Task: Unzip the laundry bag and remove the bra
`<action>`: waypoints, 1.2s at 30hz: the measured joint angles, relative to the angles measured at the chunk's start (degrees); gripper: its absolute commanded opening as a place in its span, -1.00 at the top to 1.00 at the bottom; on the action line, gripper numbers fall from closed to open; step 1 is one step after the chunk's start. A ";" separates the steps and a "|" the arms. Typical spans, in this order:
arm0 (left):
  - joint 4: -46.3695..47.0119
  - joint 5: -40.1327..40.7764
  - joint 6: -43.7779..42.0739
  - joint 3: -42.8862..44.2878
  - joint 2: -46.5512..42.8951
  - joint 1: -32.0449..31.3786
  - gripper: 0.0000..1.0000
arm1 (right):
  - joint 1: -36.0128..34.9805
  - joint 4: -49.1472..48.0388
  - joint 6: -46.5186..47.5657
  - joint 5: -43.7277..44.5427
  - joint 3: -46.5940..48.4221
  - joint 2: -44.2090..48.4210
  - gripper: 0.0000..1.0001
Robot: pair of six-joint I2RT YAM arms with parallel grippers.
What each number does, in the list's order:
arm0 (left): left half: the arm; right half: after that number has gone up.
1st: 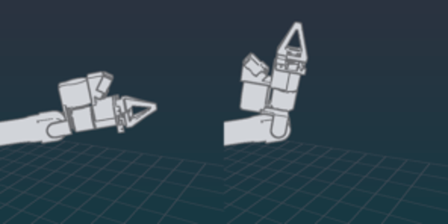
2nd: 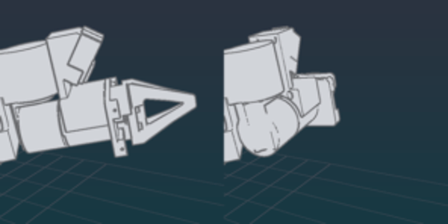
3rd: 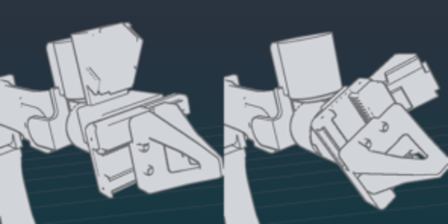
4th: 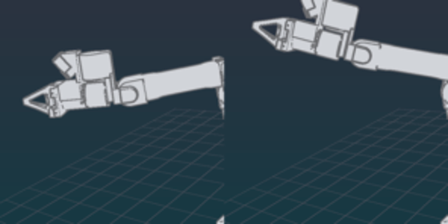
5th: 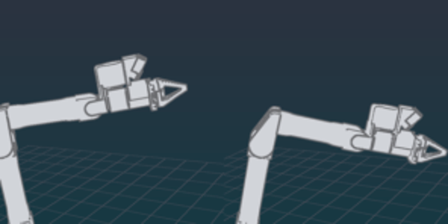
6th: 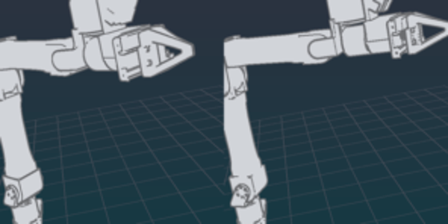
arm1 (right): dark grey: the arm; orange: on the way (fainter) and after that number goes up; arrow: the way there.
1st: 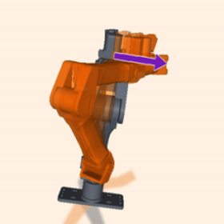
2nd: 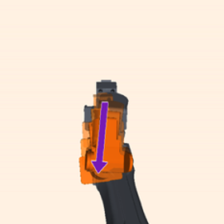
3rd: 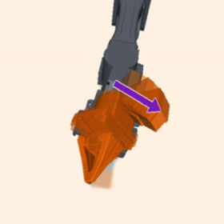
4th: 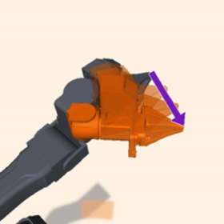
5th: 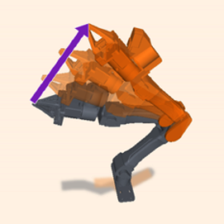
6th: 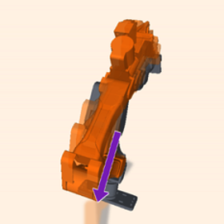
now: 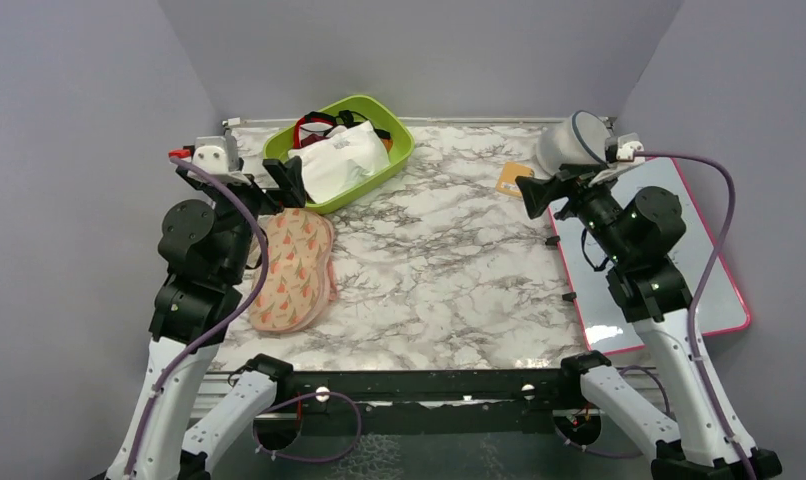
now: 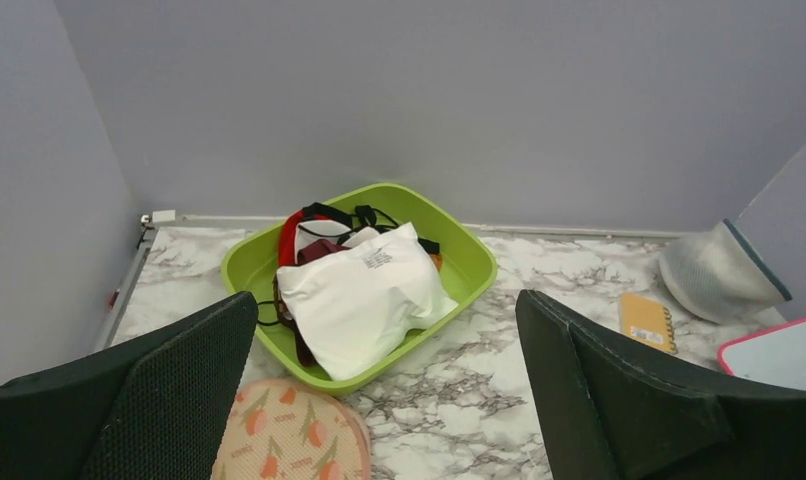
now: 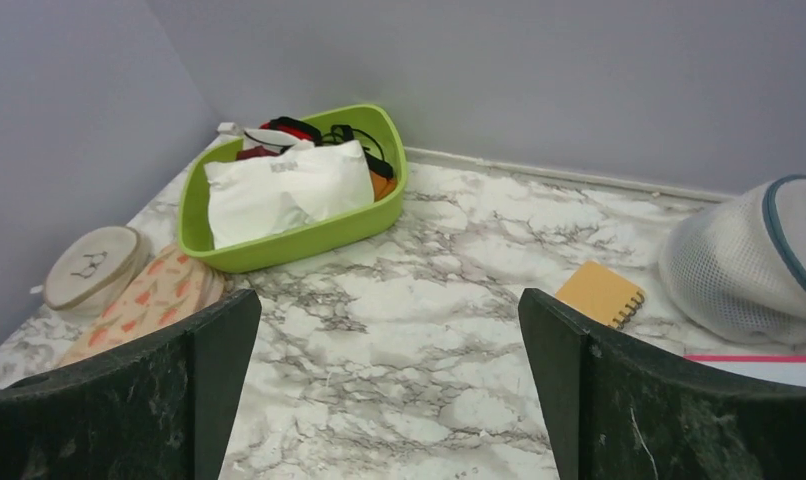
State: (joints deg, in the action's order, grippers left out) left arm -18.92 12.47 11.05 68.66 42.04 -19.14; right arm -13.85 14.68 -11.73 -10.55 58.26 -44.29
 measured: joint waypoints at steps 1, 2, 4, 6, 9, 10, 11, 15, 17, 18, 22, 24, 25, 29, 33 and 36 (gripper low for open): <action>0.92 0.00 0.02 -1.05 0.31 0.26 -0.98 | 0.24 -0.74 0.00 0.26 -0.72 -0.81 -1.00; 1.79 0.00 0.07 -2.14 0.72 0.46 -0.98 | 0.50 -1.57 -0.04 0.57 -1.46 -1.62 -1.00; 4.02 0.00 0.17 -4.28 1.57 0.90 -0.98 | 1.11 -3.34 -0.26 1.42 -3.06 -3.56 -1.00; 6.60 -0.02 0.33 -7.10 2.95 1.36 -0.98 | 1.81 -4.94 -0.63 2.78 -4.74 -6.14 -1.00; 9.99 -0.15 0.63 -10.47 5.27 1.86 -0.98 | 2.84 -7.13 -1.14 5.07 -6.32 -10.38 -0.99; 11.08 -0.37 0.76 -11.61 6.29 1.97 -0.98 | 3.17 -7.85 -1.36 5.90 -6.67 -11.85 -0.99; 12.33 -0.63 0.87 -12.70 7.23 2.10 -0.98 | 3.52 -8.63 -1.55 6.86 -7.04 -13.35 -1.00; 17.03 -2.25 1.31 -16.37 11.23 2.62 -0.98 | 4.81 -11.91 -2.01 10.60 -7.91 -20.00 -0.99; 19.02 -3.17 1.57 -17.90 12.98 2.82 -0.98 | 5.33 -13.66 -2.25 12.52 -8.02 -23.23 -0.99; 20.15 -3.74 1.73 -18.56 13.81 2.93 -0.98 | 5.64 -14.82 -2.62 13.77 -8.00 -25.22 -0.99; 24.09 -5.81 2.19 -20.31 16.59 3.19 -0.98 | 6.43 -15.91 -3.65 17.66 -5.84 -32.89 -0.99; 26.18 -6.99 2.40 -20.96 17.62 3.26 -0.98 | 6.71 -14.84 -4.46 20.39 -1.81 -38.29 -0.99; 27.08 -7.43 2.49 -21.16 18.05 3.26 -0.98 | 6.82 -14.60 -4.66 21.64 0.22 -40.74 -0.99; 30.14 -9.40 2.69 -21.55 19.30 2.93 -0.98 | 7.19 -13.62 -4.68 26.47 8.09 -49.05 -0.99; 32.50 -10.80 2.75 -21.55 20.11 2.40 -0.98 | 7.32 -13.62 -2.80 31.76 12.28 -53.57 -0.99; 33.55 -11.74 2.75 -21.55 20.70 1.75 -0.98 | 7.45 -13.88 -0.11 35.04 14.49 -55.67 -0.99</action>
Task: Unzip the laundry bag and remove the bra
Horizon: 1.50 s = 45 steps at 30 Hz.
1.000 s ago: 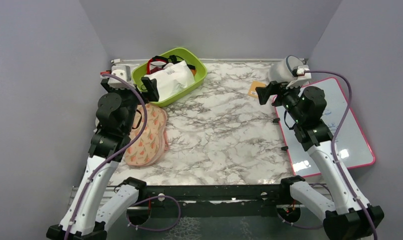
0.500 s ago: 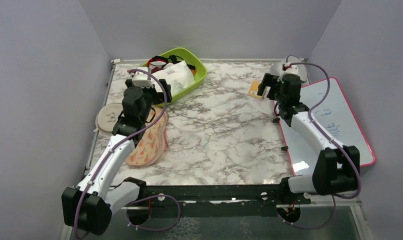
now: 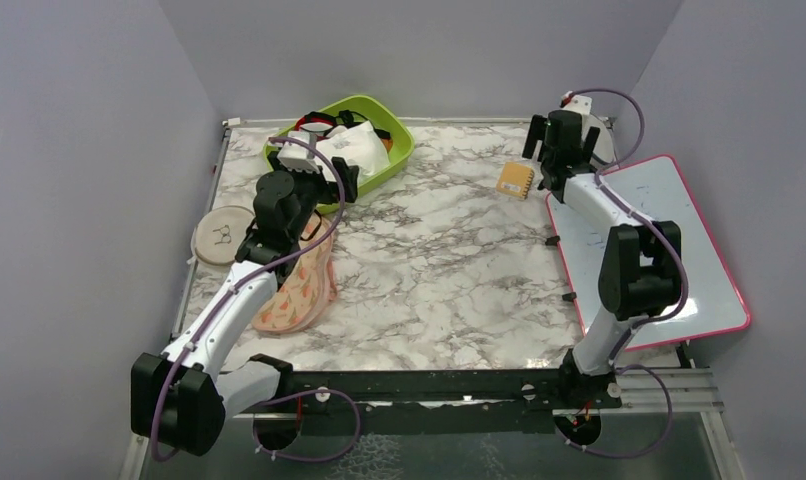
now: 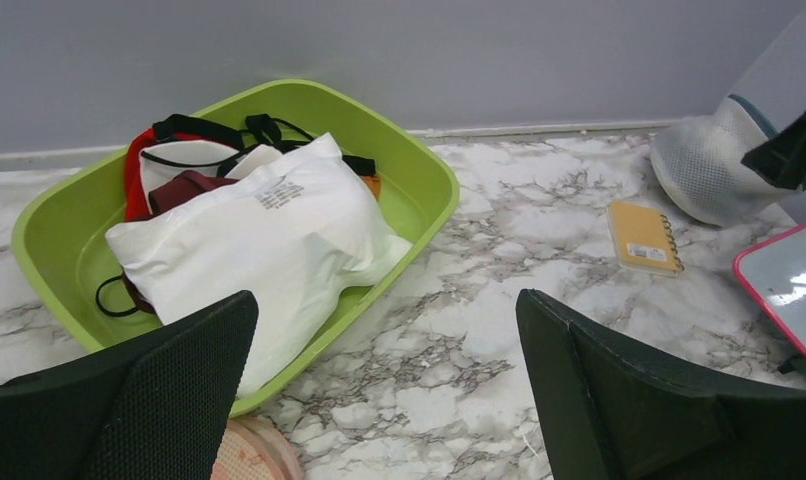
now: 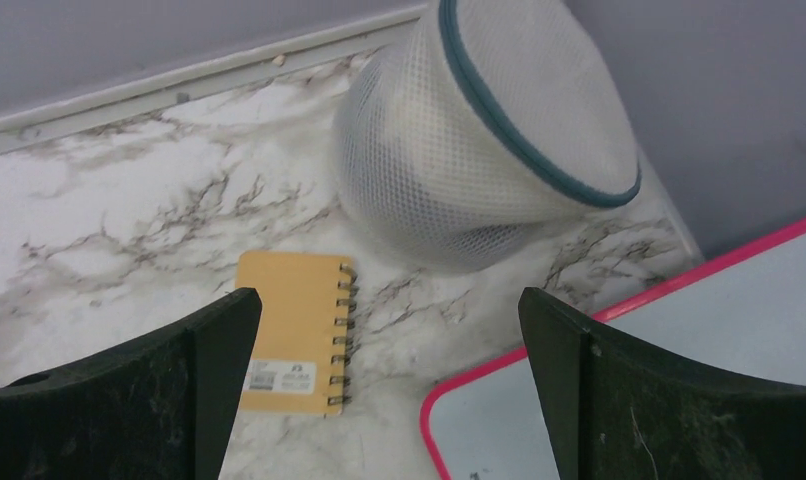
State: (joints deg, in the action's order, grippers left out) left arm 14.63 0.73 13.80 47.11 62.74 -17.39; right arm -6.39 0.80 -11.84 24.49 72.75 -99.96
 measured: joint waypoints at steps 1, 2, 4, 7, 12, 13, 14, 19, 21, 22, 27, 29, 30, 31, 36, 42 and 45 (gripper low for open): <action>0.31 -0.42 0.02 0.00 0.22 -0.22 -0.98 | 0.07 -0.11 1.16 1.38 1.44 -1.16 -0.99; 0.42 -0.96 0.02 0.00 0.46 -0.50 -0.98 | 0.13 -0.37 2.40 2.75 3.26 -2.56 -0.99; 0.44 -2.03 0.00 0.00 0.83 -0.96 -0.98 | 0.15 -0.76 4.79 5.44 7.10 -5.68 -0.99; 0.28 -3.39 -0.04 0.02 1.27 -1.79 -0.98 | 0.24 -1.46 8.20 9.16 13.07 -11.02 -0.99; 0.20 -4.66 -0.35 0.31 1.46 -2.86 -0.98 | 0.48 -3.91 14.10 13.20 17.75 -17.94 -0.99; 0.24 -4.85 -0.42 0.39 1.46 -3.04 -0.98 | 0.59 -4.31 15.06 13.66 18.25 -18.95 -0.99; 0.22 -5.05 -0.44 0.46 1.46 -3.19 -0.98 | 0.76 -4.74 16.22 14.19 18.93 -20.13 -0.99; 0.07 -5.49 -0.44 1.33 1.64 -3.74 -0.98 | 1.77 -6.54 20.17 15.10 21.51 -23.65 -0.99; 0.02 -5.51 -0.44 1.57 1.66 -3.76 -0.98 | 2.16 -6.64 21.00 15.13 23.06 -24.85 -1.00; -0.02 -5.51 -0.44 1.64 1.68 -3.74 -0.98 | 2.36 -6.67 21.24 15.04 24.09 -25.51 -0.98; -0.04 -5.68 -0.44 1.64 1.86 -3.76 -0.98 | 2.78 -6.62 22.05 14.69 28.63 -28.76 -0.32; -0.04 -5.68 -0.44 1.64 2.01 -3.76 -0.98 | 3.02 -6.58 22.38 14.53 29.73 -29.64 -0.27; -0.09 -5.68 -0.44 1.64 2.12 -3.76 -0.98 | 3.08 -6.51 22.40 14.43 30.25 -30.05 -0.26; -0.11 -5.68 -0.44 1.64 2.21 -3.76 -0.98 | 3.08 -6.51 22.47 14.38 30.51 -30.29 -0.24; -0.17 -5.66 -0.44 1.64 2.47 -3.76 -0.98 | 3.13 -6.36 22.91 14.21 32.09 -31.50 0.42; -0.20 -5.66 -0.44 1.64 2.56 -3.76 -0.98 | 3.13 -5.40 22.62 14.03 33.31 -32.37 0.89; -0.33 -5.66 -0.46 1.73 2.89 -3.76 -0.98 | 3.15 -2.54 21.44 12.44 34.67 -32.35 0.98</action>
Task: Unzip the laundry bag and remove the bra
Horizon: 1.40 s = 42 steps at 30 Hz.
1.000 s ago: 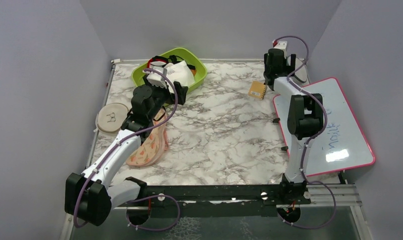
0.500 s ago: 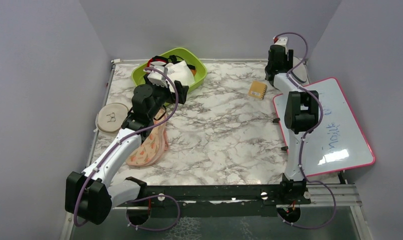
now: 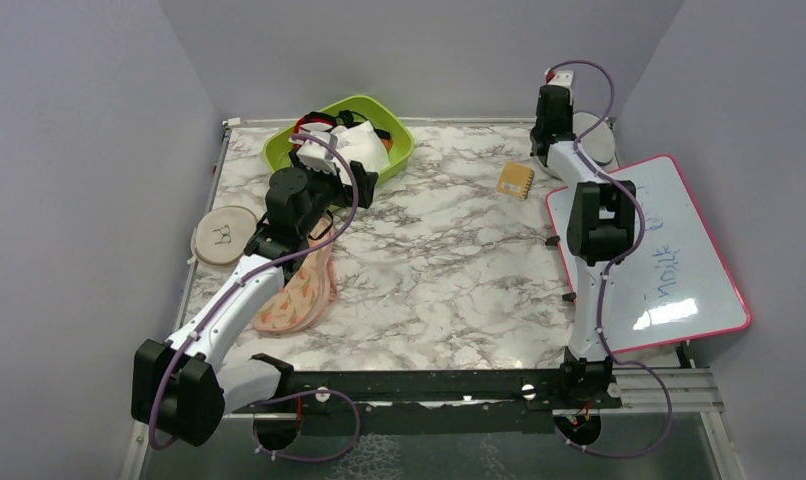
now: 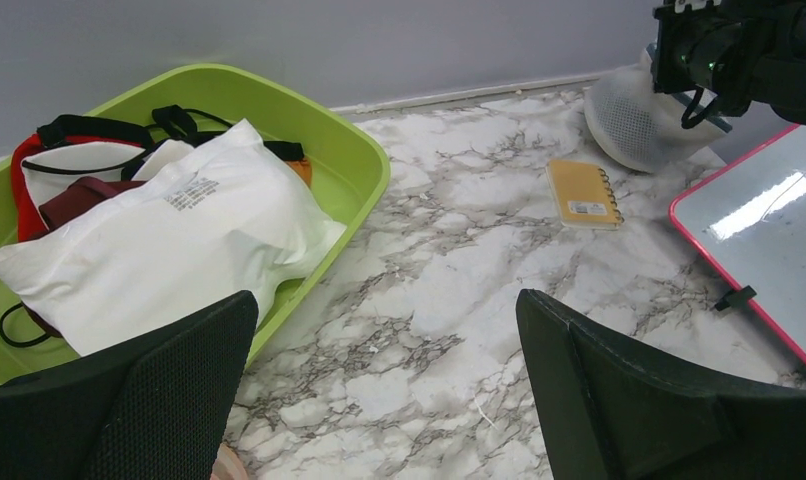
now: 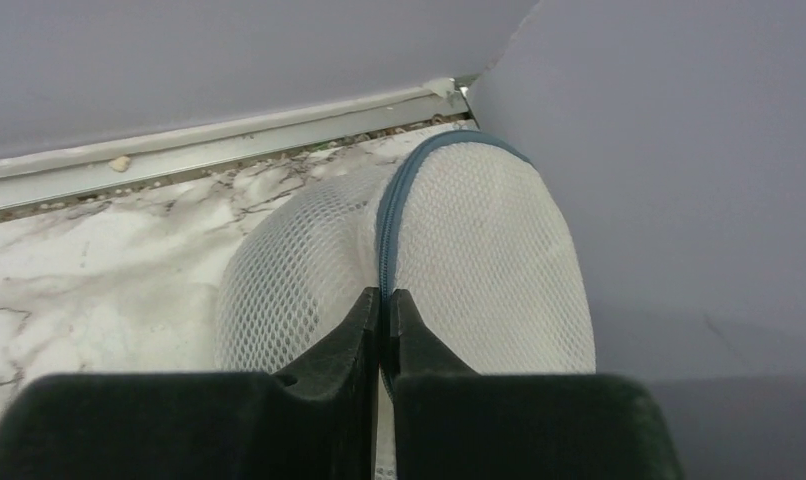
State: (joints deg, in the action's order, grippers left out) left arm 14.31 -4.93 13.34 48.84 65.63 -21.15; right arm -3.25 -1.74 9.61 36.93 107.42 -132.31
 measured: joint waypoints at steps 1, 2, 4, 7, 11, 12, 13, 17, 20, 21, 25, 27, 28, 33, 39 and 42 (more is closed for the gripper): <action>-0.20 0.02 0.00 0.11 0.13 0.00 -0.98 | 0.00 1.27 -0.66 -0.92 0.70 0.13 0.98; -0.42 0.04 -0.02 0.26 0.37 0.00 -0.98 | 0.00 2.54 -1.38 -1.95 1.29 0.35 0.98; -0.90 0.15 -0.11 0.46 0.76 0.02 -0.98 | 0.00 5.33 -2.99 -5.01 1.84 1.68 0.98; -1.77 0.42 -0.24 0.59 1.25 0.02 -0.98 | 0.00 9.62 -5.57 -10.78 1.57 5.86 0.98; -2.69 0.90 -0.31 0.59 1.46 0.44 -0.98 | 0.00 11.78 -9.40 -19.15 -3.45 16.65 0.98; -2.78 1.14 -0.37 0.59 1.46 0.55 -0.98 | 0.00 11.78 -10.54 -21.38 -4.96 20.02 0.98; -2.80 1.42 -0.42 0.59 1.46 0.70 -0.98 | 0.00 11.98 -11.63 -22.91 -5.84 22.38 0.98; -2.82 2.40 -0.66 0.59 1.46 1.25 -0.98 | -0.04 13.09 -17.11 -32.63 -10.32 32.37 0.98; -2.82 3.15 -0.94 0.59 1.46 1.33 -0.98 | 0.00 15.02 -20.39 -41.92 -14.97 38.14 0.98; -2.80 3.32 -1.03 0.59 1.46 1.36 -0.98 | 0.00 15.45 -21.53 -45.33 -17.40 40.02 0.98; -2.69 3.89 -1.03 0.57 1.46 1.44 -0.98 | 0.00 19.52 -23.58 -57.09 -28.15 46.75 0.98; -2.40 3.89 -0.83 0.55 1.49 1.42 -0.98 | -0.02 23.63 -22.84 -61.26 -31.74 48.83 0.98; -2.25 3.89 -0.70 0.55 1.55 1.42 -0.98 | -0.07 26.32 -22.32 -62.79 -33.09 49.75 0.98; -1.77 3.30 0.57 0.55 2.89 1.42 -0.98 | 0.00 33.66 -21.14 -65.64 -37.83 55.10 0.98; -1.81 2.78 1.62 0.55 3.74 0.26 -0.98 | -1.57 34.80 -24.02 -66.69 -45.59 62.16 0.98; -1.62 2.36 2.03 0.55 4.15 -0.63 -0.98 | -5.62 34.29 -27.56 -66.34 -51.52 65.55 0.98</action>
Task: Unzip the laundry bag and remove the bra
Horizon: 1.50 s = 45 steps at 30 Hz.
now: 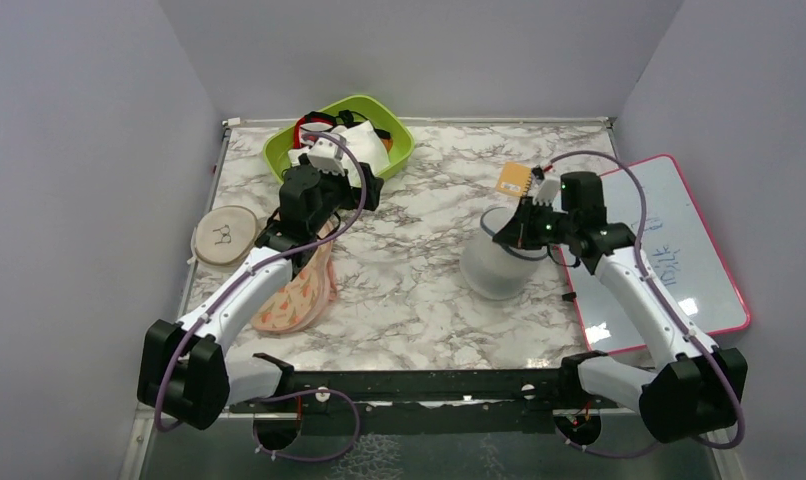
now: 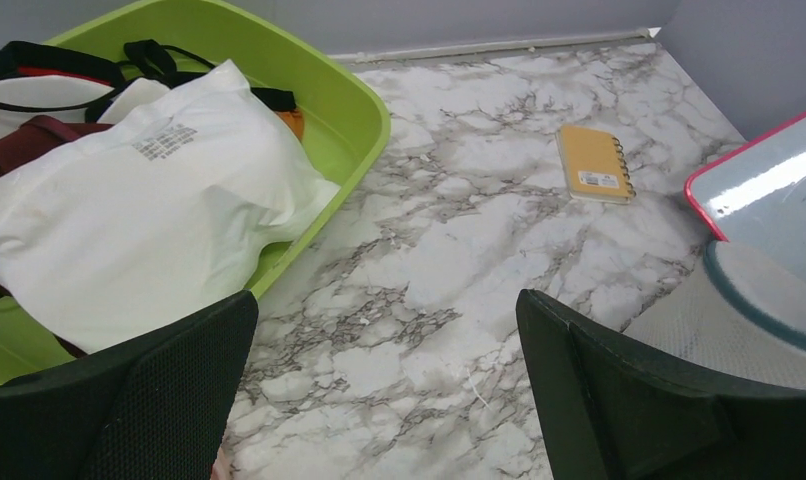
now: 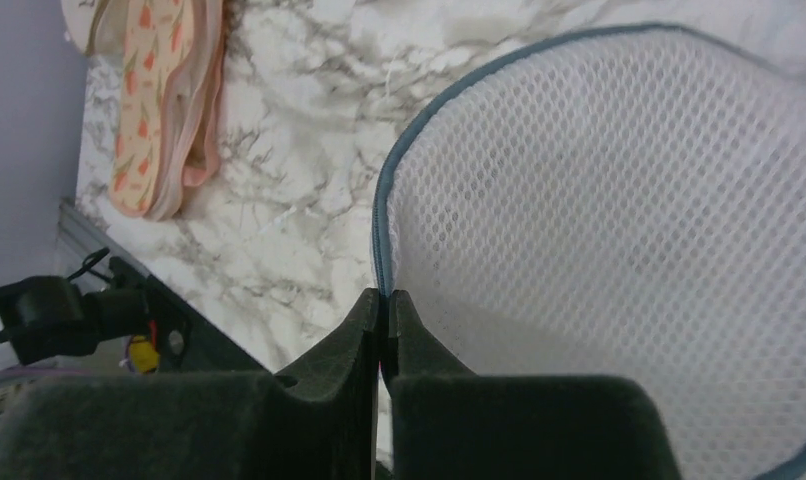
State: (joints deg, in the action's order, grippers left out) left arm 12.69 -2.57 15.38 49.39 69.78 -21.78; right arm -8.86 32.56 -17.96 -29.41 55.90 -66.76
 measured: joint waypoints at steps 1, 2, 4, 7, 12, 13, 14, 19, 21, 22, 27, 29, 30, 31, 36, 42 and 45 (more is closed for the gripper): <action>0.11 -0.26 0.22 0.00 0.28 -0.13 -0.98 | -1.55 -0.26 -1.44 0.20 -1.86 1.03 0.97; 0.15 -0.61 0.44 0.00 0.66 -0.31 -0.98 | -3.26 -0.61 -3.02 0.44 -3.76 2.12 0.90; 0.11 -1.03 0.70 0.00 1.51 -0.48 -0.98 | -6.16 -1.51 -6.21 0.70 -6.80 4.04 0.51; 0.07 -1.14 0.85 0.00 2.34 -0.48 -0.98 | -9.29 -4.52 -11.45 0.00 -10.69 6.99 0.28; 0.09 -1.16 0.87 0.00 2.45 -0.61 -0.98 | -12.63 -16.13 -20.74 -7.52 -18.18 10.86 -0.05; 0.09 -1.16 0.87 0.00 2.45 -0.68 -0.98 | -12.98 -17.49 -21.90 -8.98 -18.99 11.45 -0.13; 0.09 -1.25 0.85 0.00 2.51 -0.85 -0.98 | -13.38 -17.81 -22.38 -10.21 -19.08 12.15 -0.19; 0.04 -2.08 0.85 0.00 3.19 -1.68 -0.98 | -13.64 -11.85 -17.25 -8.76 -8.33 12.50 -0.38; -0.15 -2.32 0.83 0.00 3.63 -2.27 -0.98 | -13.66 -8.44 -13.75 -5.29 -1.79 11.23 -0.58; -0.46 -2.43 0.81 0.00 3.91 -2.71 -0.98 | -13.64 -6.86 -12.22 -2.78 1.01 10.51 -0.67; -1.60 -3.63 0.61 0.48 5.53 -5.03 -0.98 | -13.44 0.66 -7.15 13.14 8.94 6.03 -0.94; -1.88 -4.13 0.37 1.29 6.43 -6.01 -0.98 | -12.02 3.72 -5.64 18.03 10.67 3.23 -0.94; -2.19 -4.33 0.24 1.73 6.80 -6.47 -0.98 | -10.71 4.76 -5.05 19.47 11.17 1.84 -0.94; -2.45 -4.52 0.07 2.23 7.19 -6.93 -0.98 | -8.87 5.60 -4.33 20.09 11.47 0.59 -0.94; -3.80 -5.03 -1.11 3.69 8.24 -8.37 -0.98 | 4.20 7.37 -1.20 20.35 10.21 -3.13 -0.94; -4.68 -5.14 -1.97 3.72 8.59 -8.72 -0.98 | 11.74 5.90 0.48 14.36 3.37 -4.57 -0.88; -4.70 -5.11 -2.14 3.72 8.61 -8.72 -0.98 | 13.31 5.60 0.48 12.37 -1.16 -5.33 -0.84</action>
State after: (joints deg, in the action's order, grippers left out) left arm 7.99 -7.68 13.23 53.10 78.39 -30.50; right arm 4.45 38.15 -17.47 -17.04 54.74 -72.10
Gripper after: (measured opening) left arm 0.991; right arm 0.942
